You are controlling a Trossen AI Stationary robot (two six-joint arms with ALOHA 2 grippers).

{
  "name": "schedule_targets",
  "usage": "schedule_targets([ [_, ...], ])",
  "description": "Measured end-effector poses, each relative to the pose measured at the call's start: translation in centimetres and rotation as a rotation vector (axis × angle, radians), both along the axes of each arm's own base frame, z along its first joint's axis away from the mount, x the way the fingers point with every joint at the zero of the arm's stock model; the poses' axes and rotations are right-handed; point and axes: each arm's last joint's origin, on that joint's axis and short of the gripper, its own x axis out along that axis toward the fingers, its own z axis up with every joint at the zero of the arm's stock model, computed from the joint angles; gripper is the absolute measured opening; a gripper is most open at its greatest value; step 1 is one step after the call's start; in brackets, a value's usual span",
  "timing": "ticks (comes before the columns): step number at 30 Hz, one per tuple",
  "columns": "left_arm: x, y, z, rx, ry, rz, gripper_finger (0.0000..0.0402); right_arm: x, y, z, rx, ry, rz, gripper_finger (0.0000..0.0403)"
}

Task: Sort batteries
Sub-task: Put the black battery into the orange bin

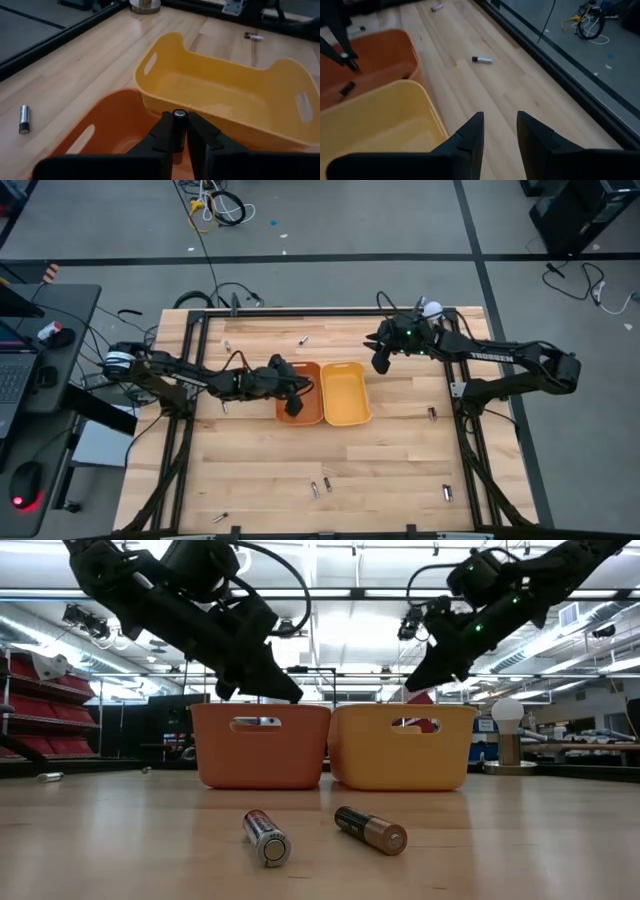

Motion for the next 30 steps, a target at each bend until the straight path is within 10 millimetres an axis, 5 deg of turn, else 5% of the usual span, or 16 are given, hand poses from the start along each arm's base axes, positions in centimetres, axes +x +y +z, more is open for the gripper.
schedule_targets([
  [6, 0.1, 0.0, 0.2, 0.001, -0.021, 0.000, 0.0110, -0.8, 0.5, 1.0, 0.081, -0.055, -0.057, 0.0107],
  [14, 0.2, 0.0, 0.5, 0.102, -0.011, -0.044, 0.0203, -1.8, 1.0, -0.3, 0.236, 0.064, -0.130, 0.0107],
  [30, 0.8, 1.2, 2.9, 0.279, -0.216, -0.109, 0.0198, -6.2, 3.4, -3.4, 0.628, 0.548, -0.404, 0.0107],
])
